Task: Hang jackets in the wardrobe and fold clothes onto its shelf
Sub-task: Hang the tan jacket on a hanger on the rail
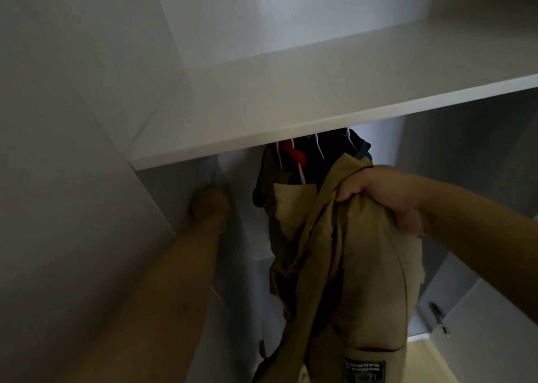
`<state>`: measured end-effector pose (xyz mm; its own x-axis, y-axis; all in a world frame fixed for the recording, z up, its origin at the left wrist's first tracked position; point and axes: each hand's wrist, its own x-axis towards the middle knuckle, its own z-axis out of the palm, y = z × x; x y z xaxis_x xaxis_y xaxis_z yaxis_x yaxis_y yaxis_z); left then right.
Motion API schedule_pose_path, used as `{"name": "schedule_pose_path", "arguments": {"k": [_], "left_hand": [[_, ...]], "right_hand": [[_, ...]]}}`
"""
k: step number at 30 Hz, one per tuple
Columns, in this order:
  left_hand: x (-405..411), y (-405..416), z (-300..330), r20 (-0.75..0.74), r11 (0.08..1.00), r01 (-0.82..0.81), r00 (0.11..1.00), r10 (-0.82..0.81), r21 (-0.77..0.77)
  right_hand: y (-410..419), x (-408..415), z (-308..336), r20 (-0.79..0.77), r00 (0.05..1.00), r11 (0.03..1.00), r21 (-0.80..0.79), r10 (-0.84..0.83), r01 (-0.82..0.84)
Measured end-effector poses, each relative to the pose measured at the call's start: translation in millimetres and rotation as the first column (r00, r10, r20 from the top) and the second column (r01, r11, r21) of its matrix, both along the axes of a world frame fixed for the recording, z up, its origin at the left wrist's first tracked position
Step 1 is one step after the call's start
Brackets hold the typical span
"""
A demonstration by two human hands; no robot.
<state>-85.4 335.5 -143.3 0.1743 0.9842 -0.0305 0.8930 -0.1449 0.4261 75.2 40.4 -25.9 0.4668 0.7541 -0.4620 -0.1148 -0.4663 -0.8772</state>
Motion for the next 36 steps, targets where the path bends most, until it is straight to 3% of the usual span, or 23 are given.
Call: {"name": "schedule_pose_path", "arguments": {"k": [3,11,17,26,31,36], "left_hand": [[-1,-15,3,0.222,0.996,-0.087,0.971,0.087,-0.012],[-8,-65,-3,0.413,0.998,-0.035,0.911,0.01,0.054],[-22,-86,14,0.335,0.995,0.007,0.942,0.029,-0.104],[-49,-207,33,0.364,0.999,0.001,0.931,0.015,-0.043],[-76,-313,62,0.252,0.996,0.087,0.963,-0.089,0.02],[-95,-413,99,0.258,0.983,0.182,0.949,-0.183,0.03]], "right_hand": [[0,0,-3,0.034,0.999,1.0,0.002,-0.009,0.009],[-16,-4,-3,0.185,0.982,0.999,-0.005,0.041,-0.041],[-40,-9,1,0.206,0.973,0.995,-0.013,0.104,-0.104],[-81,9,1,0.308,0.951,0.982,0.169,0.033,-0.089],[-113,36,-6,0.441,0.894,0.978,0.138,0.081,-0.157],[-130,46,-21,0.645,0.724,0.957,-0.044,0.246,-0.287]]}}
